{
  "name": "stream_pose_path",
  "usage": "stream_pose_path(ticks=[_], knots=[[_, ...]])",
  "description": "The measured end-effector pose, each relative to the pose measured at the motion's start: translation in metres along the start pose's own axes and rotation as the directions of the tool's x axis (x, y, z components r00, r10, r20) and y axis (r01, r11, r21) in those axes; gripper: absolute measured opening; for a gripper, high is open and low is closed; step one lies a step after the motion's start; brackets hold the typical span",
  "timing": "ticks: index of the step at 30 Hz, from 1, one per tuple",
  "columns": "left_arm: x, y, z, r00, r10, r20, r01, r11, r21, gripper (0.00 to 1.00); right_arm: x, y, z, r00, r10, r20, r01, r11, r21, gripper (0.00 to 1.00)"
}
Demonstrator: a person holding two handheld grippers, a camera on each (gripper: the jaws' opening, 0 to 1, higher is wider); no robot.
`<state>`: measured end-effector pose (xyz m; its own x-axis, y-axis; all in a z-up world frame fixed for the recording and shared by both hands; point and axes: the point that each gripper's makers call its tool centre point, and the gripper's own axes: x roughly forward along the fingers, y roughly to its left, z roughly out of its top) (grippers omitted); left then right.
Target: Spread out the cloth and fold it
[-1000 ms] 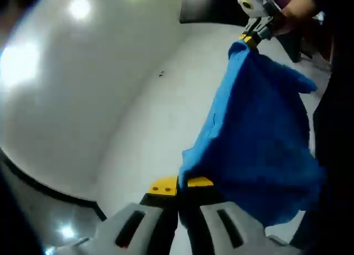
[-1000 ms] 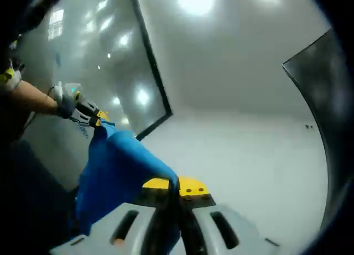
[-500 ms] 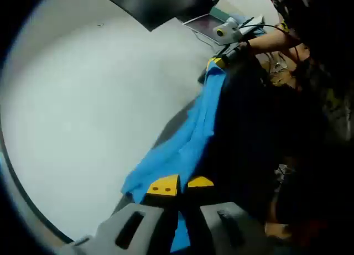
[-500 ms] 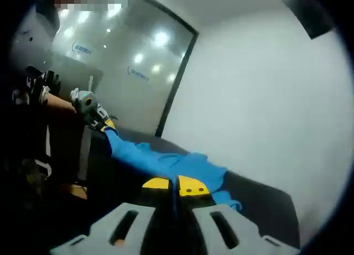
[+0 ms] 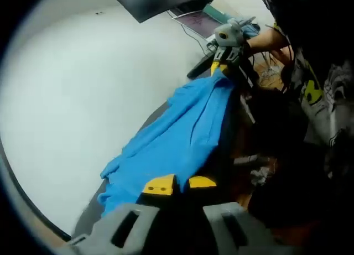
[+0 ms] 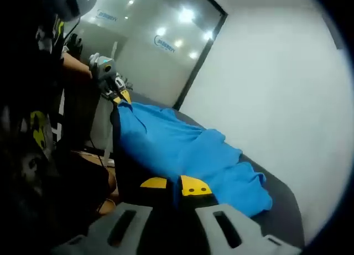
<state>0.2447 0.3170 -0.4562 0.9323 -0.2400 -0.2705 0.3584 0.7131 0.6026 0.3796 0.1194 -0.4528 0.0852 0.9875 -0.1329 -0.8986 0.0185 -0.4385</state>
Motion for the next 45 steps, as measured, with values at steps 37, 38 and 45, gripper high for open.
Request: stream_pose_path(ticks=[37,38,45], knots=[[0.003,0.161,-0.148,0.847,0.292,-0.445,-0.53,0.536,-0.657,0.04,0.001,-0.183,-0.097,0.81,-0.414,-0.416,0.566,0.74,0.364,0.01],[0.0,0.161,-0.147,0.845,0.293,-0.447,-0.532,0.547,-0.646,0.04,-0.006,-0.186,-0.095,0.793,-0.438,-0.424,0.59,0.728,0.35,0.01],[-0.051,0.195,-0.143,0.795,0.424,-0.435,-0.605,0.49,-0.628,0.04,-0.062,-0.212,-0.066,0.658,-0.634,-0.407,0.713,0.698,0.067,0.01]])
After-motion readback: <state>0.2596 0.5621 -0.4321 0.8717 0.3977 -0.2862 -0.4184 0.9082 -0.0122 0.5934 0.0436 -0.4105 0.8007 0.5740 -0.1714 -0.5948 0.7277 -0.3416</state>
